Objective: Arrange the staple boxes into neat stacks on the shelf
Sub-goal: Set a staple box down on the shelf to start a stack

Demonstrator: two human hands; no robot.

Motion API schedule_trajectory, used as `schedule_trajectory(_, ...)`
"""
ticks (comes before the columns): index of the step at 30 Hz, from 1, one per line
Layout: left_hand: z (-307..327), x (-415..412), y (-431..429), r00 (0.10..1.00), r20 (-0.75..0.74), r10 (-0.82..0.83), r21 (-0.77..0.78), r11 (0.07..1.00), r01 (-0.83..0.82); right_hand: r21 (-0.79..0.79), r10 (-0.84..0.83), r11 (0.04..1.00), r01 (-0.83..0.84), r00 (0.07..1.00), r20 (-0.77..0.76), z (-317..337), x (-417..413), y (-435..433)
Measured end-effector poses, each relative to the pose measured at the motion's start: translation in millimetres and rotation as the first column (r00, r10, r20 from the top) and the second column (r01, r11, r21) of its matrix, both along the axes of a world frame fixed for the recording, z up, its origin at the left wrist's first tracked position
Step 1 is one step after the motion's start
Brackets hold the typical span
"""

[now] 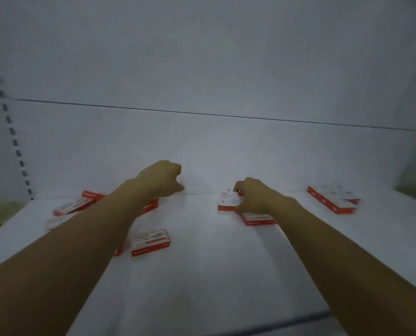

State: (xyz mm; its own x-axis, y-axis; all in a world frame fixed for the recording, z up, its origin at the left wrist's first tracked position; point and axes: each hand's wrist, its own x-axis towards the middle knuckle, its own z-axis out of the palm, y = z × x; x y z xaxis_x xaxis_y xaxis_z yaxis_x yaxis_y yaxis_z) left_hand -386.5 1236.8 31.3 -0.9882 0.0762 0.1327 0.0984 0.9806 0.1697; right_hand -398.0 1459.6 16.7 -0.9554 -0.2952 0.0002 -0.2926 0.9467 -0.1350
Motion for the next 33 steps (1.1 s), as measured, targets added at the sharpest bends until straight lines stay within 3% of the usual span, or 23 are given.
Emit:
schedule_trajectory(7, 2, 14, 126, 0.926, 0.015, -0.376, -0.037, 0.926, 0.377, -0.061, -0.442, 0.896, 0.439, 0.895, -0.059, 10, 110, 130)
schedule_trajectory(15, 0, 91, 295, 0.679, 0.024, -0.734, 0.005, 0.679, 0.734, -0.020, -0.817, 0.576, 0.817, 0.575, -0.036, 3, 281, 252)
schedule_trajectory(24, -7, 195, 472, 0.423, 0.027, -0.906, 0.049, 0.423, 0.905, 0.009, -0.947, 0.321, 0.947, 0.321, -0.016, 1, 429, 372)
schedule_trajectory(33, -13, 237, 615, 0.363, 0.065, -0.930, 0.037, 0.365, 0.930, -0.042, -0.977, 0.214, 0.976, 0.214, 0.007, 0, 492, 496)
